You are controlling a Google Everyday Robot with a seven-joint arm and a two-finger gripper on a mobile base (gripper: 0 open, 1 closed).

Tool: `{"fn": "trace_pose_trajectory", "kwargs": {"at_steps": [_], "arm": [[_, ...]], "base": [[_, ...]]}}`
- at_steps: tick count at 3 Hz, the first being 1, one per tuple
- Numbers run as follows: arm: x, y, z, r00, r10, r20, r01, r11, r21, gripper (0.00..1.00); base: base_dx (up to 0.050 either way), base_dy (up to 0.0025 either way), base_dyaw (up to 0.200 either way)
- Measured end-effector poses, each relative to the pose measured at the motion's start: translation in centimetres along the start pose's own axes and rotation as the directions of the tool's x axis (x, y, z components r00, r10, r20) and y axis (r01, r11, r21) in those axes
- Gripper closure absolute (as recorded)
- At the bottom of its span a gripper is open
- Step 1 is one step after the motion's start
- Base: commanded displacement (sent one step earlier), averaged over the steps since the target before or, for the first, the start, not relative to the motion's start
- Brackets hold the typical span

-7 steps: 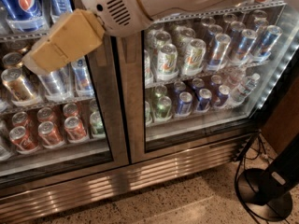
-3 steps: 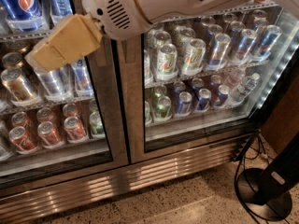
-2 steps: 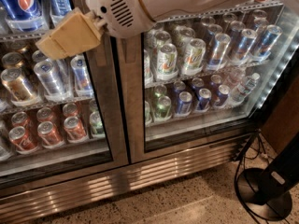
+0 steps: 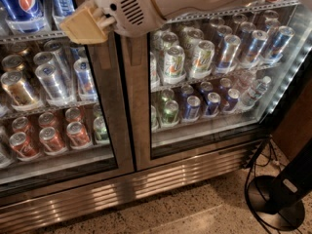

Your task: Open left fridge door

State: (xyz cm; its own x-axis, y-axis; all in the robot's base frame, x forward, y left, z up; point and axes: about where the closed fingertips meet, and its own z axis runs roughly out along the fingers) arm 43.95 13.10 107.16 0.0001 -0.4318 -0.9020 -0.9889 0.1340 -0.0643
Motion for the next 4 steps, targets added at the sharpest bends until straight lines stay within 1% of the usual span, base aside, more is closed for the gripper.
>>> {"fn": "trace_pose_trajectory", "kwargs": {"at_steps": [1, 3, 4], "arm": [[0.0, 0.0, 0.0, 1.0, 0.0, 0.0, 0.0, 1.0, 0.0, 1.0], [0.1, -0.9, -0.5, 1.0, 0.0, 0.0, 0.0, 1.0, 0.0, 1.0], [0.2, -1.9, -0.9, 1.0, 0.0, 0.0, 0.0, 1.0, 0.0, 1.0]], "base": [[0.0, 0.0, 0.0], [0.0, 0.0, 0.0], [0.0, 0.0, 0.0]]}}
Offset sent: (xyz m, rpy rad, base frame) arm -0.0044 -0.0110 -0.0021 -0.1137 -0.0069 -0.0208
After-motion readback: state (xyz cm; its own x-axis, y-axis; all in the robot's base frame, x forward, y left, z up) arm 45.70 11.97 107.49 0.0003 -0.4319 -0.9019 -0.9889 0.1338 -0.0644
